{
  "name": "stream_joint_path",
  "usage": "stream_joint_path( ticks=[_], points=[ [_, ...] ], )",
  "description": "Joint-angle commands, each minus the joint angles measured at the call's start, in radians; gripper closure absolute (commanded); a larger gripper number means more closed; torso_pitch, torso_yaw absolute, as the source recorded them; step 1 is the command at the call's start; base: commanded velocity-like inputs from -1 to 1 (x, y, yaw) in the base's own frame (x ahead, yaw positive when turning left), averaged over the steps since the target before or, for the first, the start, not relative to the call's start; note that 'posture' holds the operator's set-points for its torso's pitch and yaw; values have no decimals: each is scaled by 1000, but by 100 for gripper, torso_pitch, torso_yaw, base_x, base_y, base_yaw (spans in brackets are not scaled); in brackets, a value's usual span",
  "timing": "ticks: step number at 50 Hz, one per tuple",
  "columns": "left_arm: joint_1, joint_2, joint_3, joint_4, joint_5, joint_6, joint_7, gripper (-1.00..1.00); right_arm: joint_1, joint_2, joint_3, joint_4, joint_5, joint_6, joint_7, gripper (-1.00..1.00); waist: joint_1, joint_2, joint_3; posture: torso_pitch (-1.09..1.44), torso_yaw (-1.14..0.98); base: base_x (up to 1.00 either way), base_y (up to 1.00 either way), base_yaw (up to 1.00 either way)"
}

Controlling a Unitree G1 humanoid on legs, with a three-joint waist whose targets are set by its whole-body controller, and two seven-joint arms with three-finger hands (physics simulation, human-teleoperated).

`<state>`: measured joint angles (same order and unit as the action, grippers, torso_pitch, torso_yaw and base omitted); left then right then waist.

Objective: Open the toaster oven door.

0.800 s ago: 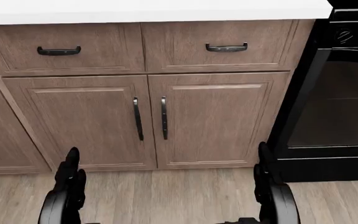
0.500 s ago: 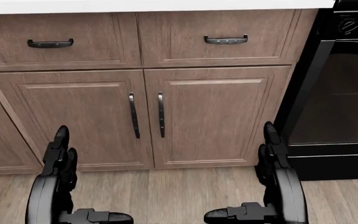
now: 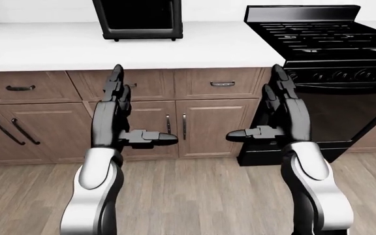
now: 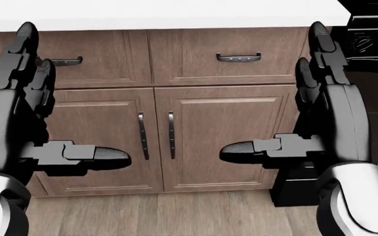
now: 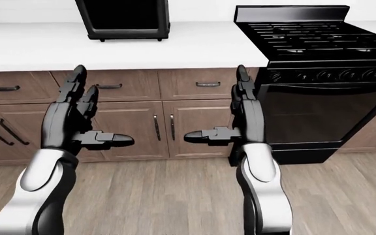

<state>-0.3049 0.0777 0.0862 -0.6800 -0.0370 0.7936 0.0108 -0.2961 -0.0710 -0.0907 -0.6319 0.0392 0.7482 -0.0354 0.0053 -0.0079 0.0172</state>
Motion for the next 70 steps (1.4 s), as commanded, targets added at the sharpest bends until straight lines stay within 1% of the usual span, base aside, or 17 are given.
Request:
stream_joint_path(
  ticks=[1,3,14,19,20,28,32,43,46,54,56,57,61,64,68,69,70],
  points=[
    [-36,10,7,-43,-7,0,5,-100,-38,-8,-5,-47,10,8,-14,-100,-1,7,-39,0,0,20,0,0],
    [-53,17,19,-57,-17,25,8,-100,-48,-12,-4,-53,15,17,-19,-100,-1,9,8,0,0,21,0,0],
    [-33,21,9,-70,-15,16,15,-100,-52,-17,-2,-51,33,16,-29,-100,-5,0,11,0,0,21,0,0],
    [-67,27,23,-68,-25,37,16,-100,-69,-19,-1,-56,36,38,-30,-100,-9,91,6,0,0,21,0,0],
    [-72,29,23,-71,-27,42,17,-100,-72,-19,-1,-63,37,46,-30,-100,3,60,12,0,0,20,0,0],
    [-65,30,25,-64,-33,31,22,-100,-97,-23,-7,-95,52,82,-36,-100,5,31,12,0,0,21,0,0],
    [-53,27,18,-60,-30,17,23,-100,-92,-21,-5,-104,60,85,-36,-100,13,-51,-3,0,0,21,0,0],
    [-38,22,15,-51,-27,-2,20,-100,-68,-11,4,-105,71,56,-28,-100,-13,21,27,0,0,19,0,0],
    [-31,20,13,-48,-25,-10,19,-100,-64,-7,-2,-98,81,46,-35,-100,-13,71,-24,0,0,0,0,20],
    [-27,18,16,-52,-28,-9,18,-100,-60,-12,-5,-104,94,53,-52,-100,-4,-7,3,0,0,0,5,51],
    [-26,19,15,-50,-28,-12,18,-100,-61,-16,-7,-90,88,44,-51,-100,1,-89,9,0,0,0,9,0],
    [-25,18,14,-52,-28,-10,18,-100,-59,-16,-7,-88,89,41,-51,-100,2,-48,14,0,0,0,0,0],
    [-28,18,19,-52,-33,-8,19,-100,-59,-19,-4,-93,84,46,-49,-100,2,-4,-20,0,0,2,2,0],
    [-32,20,20,-56,-35,-1,20,-100,-58,-15,-2,-91,85,38,-48,-100,-6,12,-3,0,0,8,11,0],
    [-25,19,15,-48,-33,-14,20,-100,-53,-12,-7,-93,94,33,-47,-100,-9,84,3,0,0,11,11,0],
    [-25,19,15,-47,-32,-17,20,-100,-52,-12,-8,-94,96,31,-48,-100,-4,50,4,0,0,14,9,0],
    [-25,19,15,-46,-32,-17,19,-100,-52,-12,-8,-95,97,33,-49,-100,-11,68,7,0,0,14,9,0]
  ],
)
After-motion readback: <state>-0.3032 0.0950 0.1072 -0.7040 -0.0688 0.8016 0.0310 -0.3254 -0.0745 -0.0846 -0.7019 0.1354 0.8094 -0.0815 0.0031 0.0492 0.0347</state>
